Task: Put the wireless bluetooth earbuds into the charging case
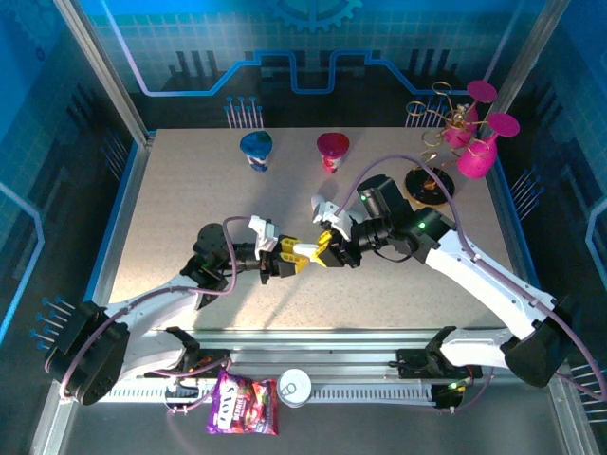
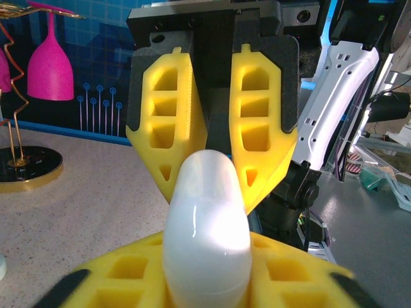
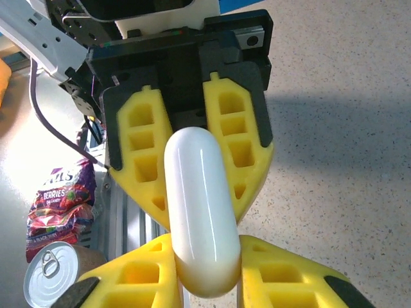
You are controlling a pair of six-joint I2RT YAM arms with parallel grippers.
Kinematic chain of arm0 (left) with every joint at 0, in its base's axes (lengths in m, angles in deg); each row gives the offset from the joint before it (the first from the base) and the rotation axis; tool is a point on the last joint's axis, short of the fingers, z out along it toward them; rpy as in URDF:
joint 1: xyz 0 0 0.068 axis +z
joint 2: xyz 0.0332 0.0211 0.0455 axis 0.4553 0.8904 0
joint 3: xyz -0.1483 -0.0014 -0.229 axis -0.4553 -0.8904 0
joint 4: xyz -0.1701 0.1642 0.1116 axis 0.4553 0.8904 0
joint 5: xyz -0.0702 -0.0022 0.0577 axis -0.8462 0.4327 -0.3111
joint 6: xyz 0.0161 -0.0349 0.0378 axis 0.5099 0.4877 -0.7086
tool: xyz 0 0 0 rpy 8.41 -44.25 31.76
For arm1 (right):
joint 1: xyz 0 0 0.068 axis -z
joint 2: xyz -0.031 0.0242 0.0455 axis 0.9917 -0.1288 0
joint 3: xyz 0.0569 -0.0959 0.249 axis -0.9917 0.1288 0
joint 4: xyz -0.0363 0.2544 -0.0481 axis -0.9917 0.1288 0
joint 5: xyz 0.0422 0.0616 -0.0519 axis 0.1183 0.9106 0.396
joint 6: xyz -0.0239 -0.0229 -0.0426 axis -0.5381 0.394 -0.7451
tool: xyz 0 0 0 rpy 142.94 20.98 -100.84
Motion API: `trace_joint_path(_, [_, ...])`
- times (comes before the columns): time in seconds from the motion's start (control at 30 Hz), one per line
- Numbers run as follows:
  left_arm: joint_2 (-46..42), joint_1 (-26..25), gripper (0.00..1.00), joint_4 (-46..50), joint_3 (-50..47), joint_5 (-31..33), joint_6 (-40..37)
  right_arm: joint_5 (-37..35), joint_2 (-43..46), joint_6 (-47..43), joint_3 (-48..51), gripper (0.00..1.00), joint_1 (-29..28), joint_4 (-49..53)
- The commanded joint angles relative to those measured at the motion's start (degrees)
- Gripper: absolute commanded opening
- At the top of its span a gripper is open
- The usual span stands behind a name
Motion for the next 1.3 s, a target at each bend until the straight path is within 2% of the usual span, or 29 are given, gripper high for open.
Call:
trace_joint_path(0.0, [-1.1,-0.3,0.69,1.4,0.7,4.8,-2.7,-1.1,1.1,2.3,2.2,0.19,1.7,-3.9])
trace_joint_path(0.03, [-1.4,-0.3,0.83,2.6,-0.1,7.4,-4.8,-2.5,1.6,4.3,3.4,0.21,2.7,-6.1])
trace_joint_path(0.07, [-1.7,-0.4,0.91,2.7,-1.0,10.0,-6.5,-3.6,2.0,6.3,5.1,0.21,3.9,-8.3])
trace_joint_path(0.1, [-1.8,-0.3,0.98,2.7,-2.1,12.9,-8.5,-4.5,2.5,9.2,7.3,0.2,5.4,-11.6])
trace_joint_path(0.13, [-1.9,-0.4,0.99,2.8,-2.9,15.3,-10.2,-5.3,2.8,12.2,9.2,0.2,6.9,-14.1])
trace_joint_path(0.23, [-2.3,-0.7,0.99,4.7,-5.2,22.3,-14.0,-8.9,2.1,21.6,14.8,0.19,11.6,-20.5])
trace_joint_path(0.3, [-2.3,-1.1,0.99,9.0,-5.2,26.6,-16.5,-14.5,-0.5,28.2,16.9,0.19,13.6,-21.3])
trace_joint_path(0.47, [-1.1,-4.3,0.99,16.0,-4.0,34.9,-21.7,-14.7,-9.2,39.1,20.2,0.2,16.0,-21.8])
trace_joint_path(0.57, [-0.1,-5.6,0.99,19.3,-2.5,36.6,-24.2,-13.8,-13.5,42.5,21.5,0.2,16.0,-25.9])
trace_joint_path(0.77, [0.5,-6.2,0.99,19.9,-1.9,35.4,-24.9,-15.4,-20.1,44.1,22.1,0.24,16.1,-29.0])
trace_joint_path(0.87, [-1.2,-5.9,0.99,19.7,-2.6,38.7,-22.5,-17.3,-20.6,43.6,21.9,0.34,16.3,-28.4])
trace_joint_path(0.97, [-2.7,-3.5,0.99,17.9,-4.0,43.9,-19.5,-21.4,-17.8,40.7,21.2,0.55,16.5,-25.7])
trace_joint_path(1.03, [-4.3,-1.1,0.99,18.2,-4.7,49.9,-18.5,-25.9,-14.5,37.2,20.8,0.7,16.6,-23.1])
trace_joint_path(1.13, [-7.6,3.9,0.99,25.3,-3.3,55.5,-17.1,-33.0,-8.0,31.8,21.8,0.81,16.8,-23.4])
trace_joint_path(1.27, [-9.9,8.2,0.99,26.3,-5.1,61.4,-15.7,-44.8,1.2,24.4,26.1,0.95,17.5,-30.4])
